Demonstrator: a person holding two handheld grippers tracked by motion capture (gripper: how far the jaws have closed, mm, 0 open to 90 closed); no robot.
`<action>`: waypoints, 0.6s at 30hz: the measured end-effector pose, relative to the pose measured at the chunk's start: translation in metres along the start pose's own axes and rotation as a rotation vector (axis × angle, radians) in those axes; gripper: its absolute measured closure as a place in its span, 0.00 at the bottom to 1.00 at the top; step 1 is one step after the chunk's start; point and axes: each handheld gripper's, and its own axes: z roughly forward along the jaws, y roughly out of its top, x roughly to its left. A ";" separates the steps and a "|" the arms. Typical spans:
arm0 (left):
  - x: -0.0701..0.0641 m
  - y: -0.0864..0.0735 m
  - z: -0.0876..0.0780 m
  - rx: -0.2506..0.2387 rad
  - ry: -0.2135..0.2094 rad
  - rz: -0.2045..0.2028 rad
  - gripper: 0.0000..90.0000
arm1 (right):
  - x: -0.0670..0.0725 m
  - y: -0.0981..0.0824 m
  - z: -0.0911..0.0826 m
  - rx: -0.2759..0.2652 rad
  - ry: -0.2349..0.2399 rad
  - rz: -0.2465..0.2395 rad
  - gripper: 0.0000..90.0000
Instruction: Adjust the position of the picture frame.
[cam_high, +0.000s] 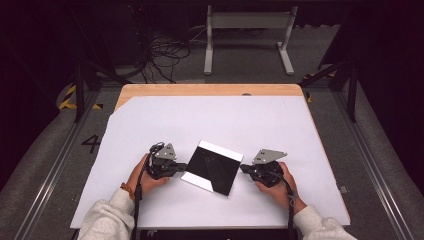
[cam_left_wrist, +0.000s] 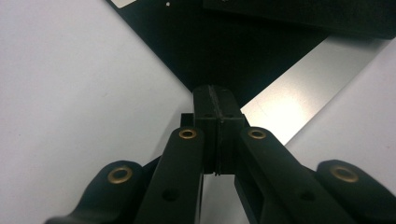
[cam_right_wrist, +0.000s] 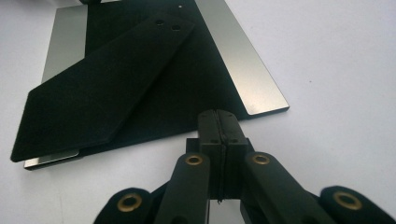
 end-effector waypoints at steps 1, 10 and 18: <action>0.000 0.000 0.000 -0.002 -0.004 -0.002 1.00 | 0.000 0.000 0.000 0.001 -0.002 0.001 1.00; -0.003 0.001 0.001 0.001 -0.015 0.004 1.00 | -0.003 -0.003 -0.002 0.007 -0.004 0.006 1.00; -0.005 0.002 0.002 0.004 -0.017 0.013 1.00 | -0.003 -0.003 -0.001 0.009 -0.002 0.005 1.00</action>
